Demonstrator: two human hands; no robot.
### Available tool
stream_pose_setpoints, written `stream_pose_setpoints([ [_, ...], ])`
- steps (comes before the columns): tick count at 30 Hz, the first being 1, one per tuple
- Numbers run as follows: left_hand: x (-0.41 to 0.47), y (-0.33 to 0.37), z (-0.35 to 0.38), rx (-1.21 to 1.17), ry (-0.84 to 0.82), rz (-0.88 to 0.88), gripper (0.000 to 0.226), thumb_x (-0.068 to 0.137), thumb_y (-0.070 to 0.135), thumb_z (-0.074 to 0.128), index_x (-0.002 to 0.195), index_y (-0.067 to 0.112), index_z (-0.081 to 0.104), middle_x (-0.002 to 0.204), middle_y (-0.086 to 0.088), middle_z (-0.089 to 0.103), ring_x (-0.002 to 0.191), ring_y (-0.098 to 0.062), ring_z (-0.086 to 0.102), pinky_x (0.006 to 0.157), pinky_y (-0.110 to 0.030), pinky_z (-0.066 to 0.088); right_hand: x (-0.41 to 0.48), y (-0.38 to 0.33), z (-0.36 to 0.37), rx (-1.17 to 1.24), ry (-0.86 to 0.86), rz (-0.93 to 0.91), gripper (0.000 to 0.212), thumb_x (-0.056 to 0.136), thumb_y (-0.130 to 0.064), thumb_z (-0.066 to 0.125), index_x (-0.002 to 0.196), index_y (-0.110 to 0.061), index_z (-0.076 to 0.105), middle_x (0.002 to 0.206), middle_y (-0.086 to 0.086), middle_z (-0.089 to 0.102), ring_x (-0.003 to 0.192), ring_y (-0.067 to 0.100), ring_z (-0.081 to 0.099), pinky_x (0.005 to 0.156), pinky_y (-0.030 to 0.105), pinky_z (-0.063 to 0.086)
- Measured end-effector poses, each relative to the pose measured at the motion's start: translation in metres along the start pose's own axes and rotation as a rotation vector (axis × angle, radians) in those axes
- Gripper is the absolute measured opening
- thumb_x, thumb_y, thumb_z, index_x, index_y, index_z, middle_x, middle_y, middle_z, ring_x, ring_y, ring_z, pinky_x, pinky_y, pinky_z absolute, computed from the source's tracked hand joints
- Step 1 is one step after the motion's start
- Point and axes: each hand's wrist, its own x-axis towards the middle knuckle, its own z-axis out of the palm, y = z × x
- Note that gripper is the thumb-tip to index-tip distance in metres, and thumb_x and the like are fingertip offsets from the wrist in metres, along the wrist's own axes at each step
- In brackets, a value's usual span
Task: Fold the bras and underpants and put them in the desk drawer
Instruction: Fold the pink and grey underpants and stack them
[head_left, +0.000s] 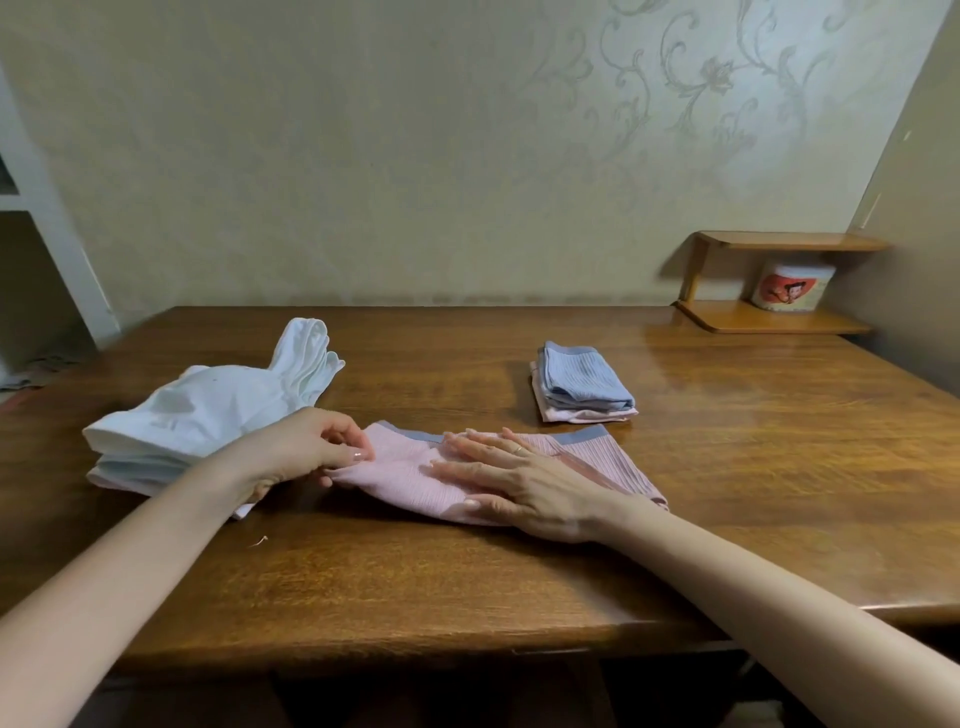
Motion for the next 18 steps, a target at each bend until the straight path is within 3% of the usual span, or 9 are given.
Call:
stream_pose_setpoints([
  [4, -0.002, 0.026, 0.009, 0.019, 0.207, 0.165, 0.016, 0.092, 0.016, 0.053, 0.09, 0.017, 0.069, 0.085, 0.004, 0.061, 0.064, -0.009, 0.051, 0.049, -0.014, 0.042, -0.003, 0.003, -0.004, -0.091, -0.027, 0.051, 0.056, 0.098, -0.051, 0.028, 0.15, -0.038, 0.013, 0.16, -0.007, 0.007, 0.147, 0.008, -0.001, 0.119, 0.041, -0.005],
  [6, -0.002, 0.045, 0.021, 0.006, 0.225, 0.278, 0.017, 0.092, 0.024, 0.055, 0.088, 0.019, 0.07, 0.083, 0.001, 0.066, 0.068, -0.012, 0.057, 0.055, -0.023, 0.049, -0.005, 0.002, -0.01, 0.037, 0.016, 0.053, 0.05, 0.099, -0.043, 0.036, 0.147, -0.034, 0.026, 0.158, -0.004, 0.021, 0.146, 0.01, 0.014, 0.118, 0.037, 0.004],
  [8, 0.003, 0.061, 0.04, 0.123, 0.175, 0.378, 0.024, 0.092, 0.036, 0.052, 0.089, 0.021, 0.071, 0.089, -0.002, 0.07, 0.077, -0.017, 0.063, 0.07, -0.035, 0.051, -0.01, 0.006, -0.024, 0.27, 0.291, 0.177, 0.04, 0.096, -0.031, 0.05, 0.135, -0.027, 0.05, 0.143, -0.002, 0.049, 0.132, 0.012, 0.044, 0.114, 0.034, 0.029],
  [10, 0.009, 0.071, 0.064, 0.283, 0.111, 0.488, 0.033, 0.095, 0.038, 0.045, 0.099, 0.017, 0.07, 0.097, -0.004, 0.068, 0.086, -0.019, 0.063, 0.077, -0.034, 0.05, -0.02, 0.016, -0.044, 0.33, 0.583, 0.417, 0.023, 0.09, -0.026, 0.059, 0.112, -0.024, 0.067, 0.11, -0.004, 0.069, 0.102, 0.012, 0.064, 0.091, 0.033, 0.05],
  [11, 0.012, 0.073, 0.075, 0.346, 0.086, 0.566, 0.035, 0.096, 0.037, 0.043, 0.102, 0.014, 0.069, 0.101, -0.004, 0.065, 0.093, -0.02, 0.062, 0.08, -0.031, 0.048, -0.028, 0.022, -0.053, 0.244, 0.639, 0.559, 0.016, 0.088, -0.027, 0.061, 0.101, -0.026, 0.069, 0.098, -0.006, 0.07, 0.092, 0.013, 0.065, 0.08, 0.031, 0.052],
  [14, 0.02, 0.067, 0.096, 0.445, 0.004, 0.735, 0.043, 0.095, 0.047, 0.04, 0.107, 0.015, 0.066, 0.101, 0.005, 0.057, 0.096, -0.011, 0.055, 0.082, -0.027, 0.044, -0.054, 0.035, -0.063, 0.042, 0.486, 0.835, 0.013, 0.085, -0.032, 0.062, 0.094, -0.025, 0.067, 0.093, -0.002, 0.068, 0.081, 0.016, 0.059, 0.067, 0.027, 0.043],
  [16, 0.023, 0.059, 0.1, 0.448, -0.037, 0.755, 0.035, 0.093, 0.047, 0.044, 0.118, 0.027, 0.06, 0.101, 0.016, 0.049, 0.094, -0.002, 0.05, 0.084, -0.027, 0.045, -0.067, 0.034, -0.058, 0.055, 0.357, 0.926, 0.019, 0.082, -0.036, 0.063, 0.098, -0.025, 0.063, 0.092, -0.002, 0.064, 0.081, 0.017, 0.058, 0.069, 0.029, 0.046],
  [18, 0.023, 0.054, 0.098, 0.445, -0.045, 0.772, 0.042, 0.089, 0.053, 0.047, 0.128, 0.038, 0.048, 0.105, 0.017, 0.048, 0.097, -0.002, 0.049, 0.088, -0.024, 0.043, -0.072, 0.033, -0.051, 0.082, 0.284, 0.972, 0.029, 0.079, -0.04, 0.064, 0.103, -0.025, 0.058, 0.094, -0.001, 0.061, 0.084, 0.02, 0.058, 0.073, 0.032, 0.049],
])
